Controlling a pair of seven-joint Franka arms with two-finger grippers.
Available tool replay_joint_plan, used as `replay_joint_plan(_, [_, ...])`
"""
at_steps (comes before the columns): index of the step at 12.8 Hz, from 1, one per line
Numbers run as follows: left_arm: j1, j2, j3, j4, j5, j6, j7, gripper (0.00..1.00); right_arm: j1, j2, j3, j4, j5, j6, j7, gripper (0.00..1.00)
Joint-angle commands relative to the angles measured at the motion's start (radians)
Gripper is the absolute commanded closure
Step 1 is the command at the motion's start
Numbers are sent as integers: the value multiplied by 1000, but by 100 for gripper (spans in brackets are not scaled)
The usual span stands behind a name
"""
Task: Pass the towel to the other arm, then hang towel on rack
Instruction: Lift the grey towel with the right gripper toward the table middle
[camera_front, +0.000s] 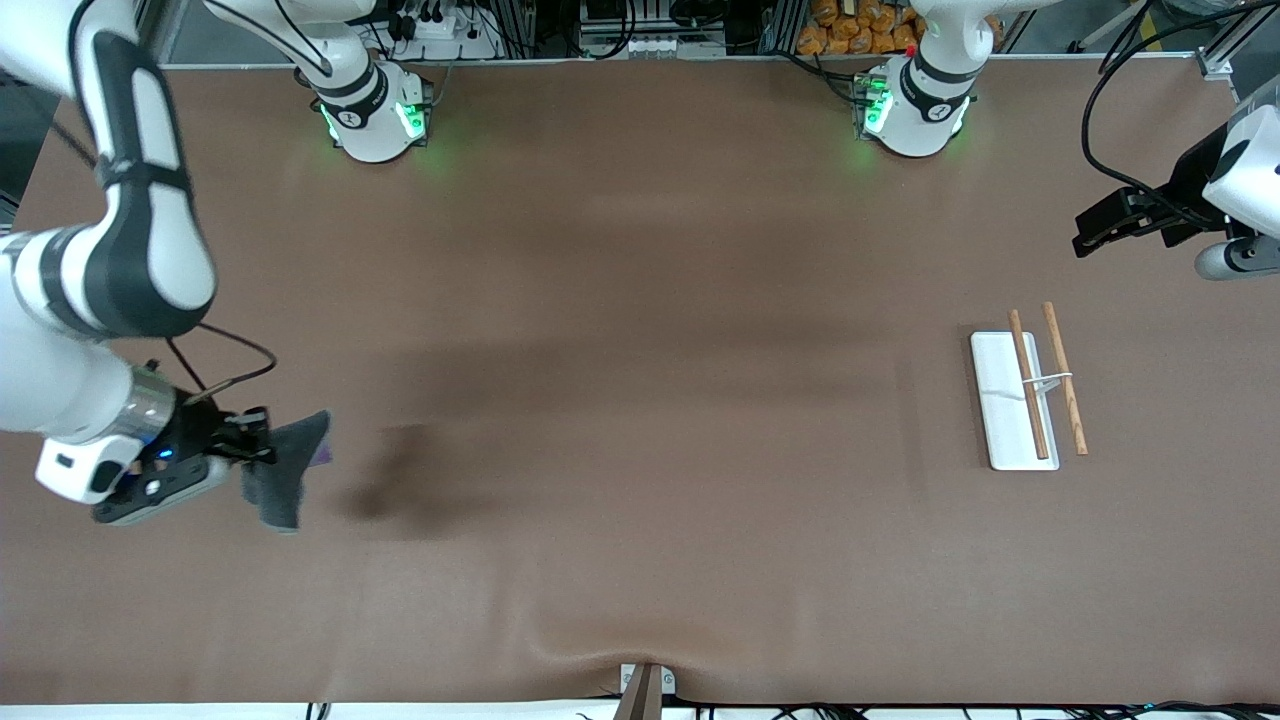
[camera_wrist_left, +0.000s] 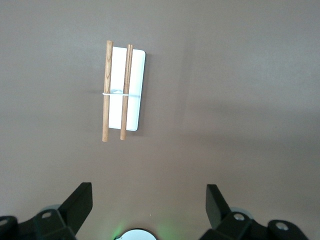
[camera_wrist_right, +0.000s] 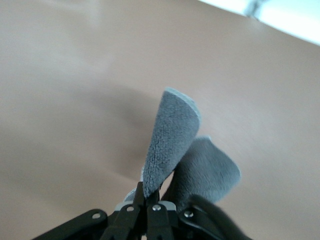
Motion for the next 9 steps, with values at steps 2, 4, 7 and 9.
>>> replay_joint_plan(2, [8,-2,-3,4,-12,3,20,0,193,-27,0,31,-9,-15,-23,100])
replay_joint_plan(4, [8,-2,-3,4,-12,3,20,0,294,-32,-1,34,-13,-11,-28,100])
replay_joint_plan(7, [7,-1,-3,5,-13,3,17,0,411,-27,0,50,-10,11,-72,100])
replay_joint_plan(9, [-2,10,-5,11,-16,11,2,0,498,-26,2,51,-6,61,-107,100])
